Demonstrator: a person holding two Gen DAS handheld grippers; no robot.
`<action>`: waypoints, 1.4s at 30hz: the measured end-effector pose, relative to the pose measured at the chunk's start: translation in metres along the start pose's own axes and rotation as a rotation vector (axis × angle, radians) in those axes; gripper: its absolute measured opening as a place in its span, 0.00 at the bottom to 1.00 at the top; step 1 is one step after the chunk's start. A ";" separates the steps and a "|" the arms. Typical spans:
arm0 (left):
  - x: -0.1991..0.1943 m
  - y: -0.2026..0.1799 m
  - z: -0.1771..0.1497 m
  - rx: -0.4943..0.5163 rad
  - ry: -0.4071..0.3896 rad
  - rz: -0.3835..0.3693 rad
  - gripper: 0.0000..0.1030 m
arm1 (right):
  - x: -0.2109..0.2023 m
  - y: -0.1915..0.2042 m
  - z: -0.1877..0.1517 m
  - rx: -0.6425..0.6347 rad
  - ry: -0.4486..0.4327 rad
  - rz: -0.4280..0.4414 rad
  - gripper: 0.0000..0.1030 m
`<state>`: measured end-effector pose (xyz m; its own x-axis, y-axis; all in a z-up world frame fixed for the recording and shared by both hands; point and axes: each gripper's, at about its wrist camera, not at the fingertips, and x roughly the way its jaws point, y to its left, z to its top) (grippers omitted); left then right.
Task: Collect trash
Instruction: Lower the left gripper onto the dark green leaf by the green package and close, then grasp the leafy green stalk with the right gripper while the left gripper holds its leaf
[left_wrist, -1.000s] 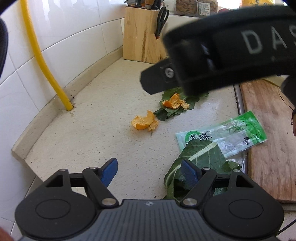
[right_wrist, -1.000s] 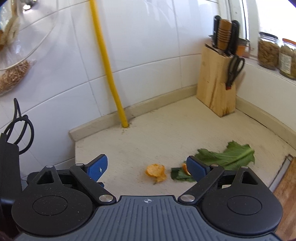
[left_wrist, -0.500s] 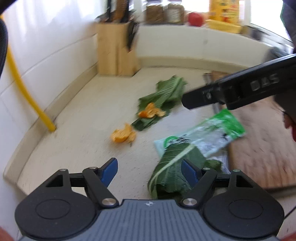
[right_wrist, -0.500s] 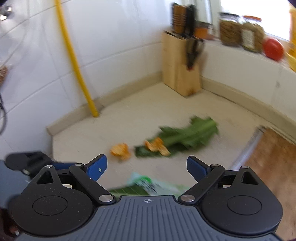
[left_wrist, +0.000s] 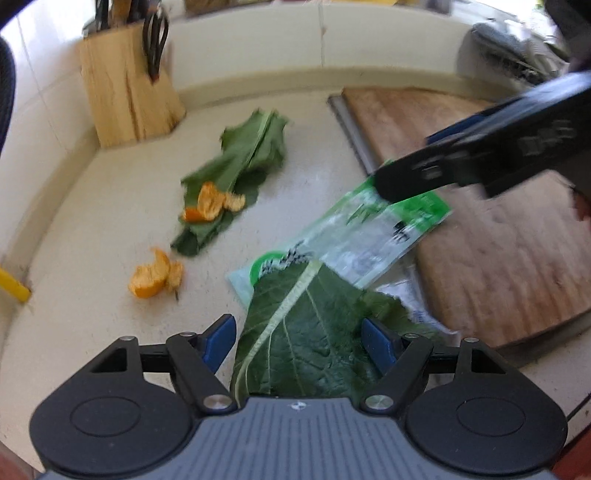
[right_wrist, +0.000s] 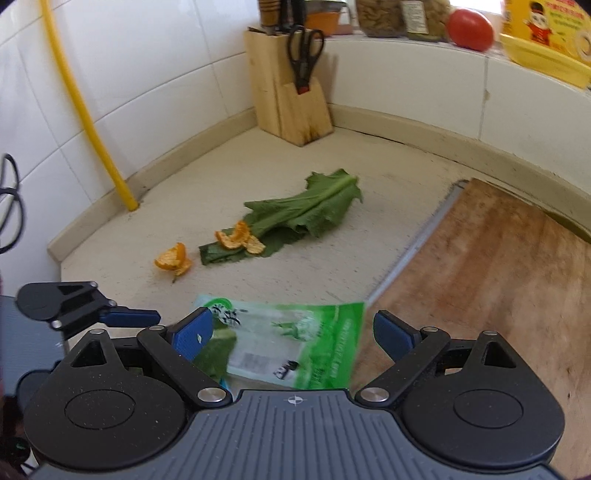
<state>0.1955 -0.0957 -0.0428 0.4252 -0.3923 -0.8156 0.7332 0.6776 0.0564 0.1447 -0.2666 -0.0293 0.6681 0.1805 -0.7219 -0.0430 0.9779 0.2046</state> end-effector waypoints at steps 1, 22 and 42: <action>0.001 0.003 -0.001 -0.012 0.004 -0.010 0.62 | -0.001 -0.002 -0.002 0.002 0.003 -0.001 0.94; -0.037 0.079 -0.015 -0.412 -0.135 -0.125 0.08 | 0.037 0.003 0.020 -0.181 0.076 0.103 0.94; -0.056 0.100 -0.023 -0.531 -0.255 -0.120 0.07 | 0.145 -0.034 0.101 0.223 0.021 0.034 0.85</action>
<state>0.2332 0.0081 -0.0049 0.5181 -0.5777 -0.6307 0.4462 0.8117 -0.3769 0.3179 -0.2843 -0.0741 0.6533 0.2173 -0.7253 0.1014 0.9242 0.3683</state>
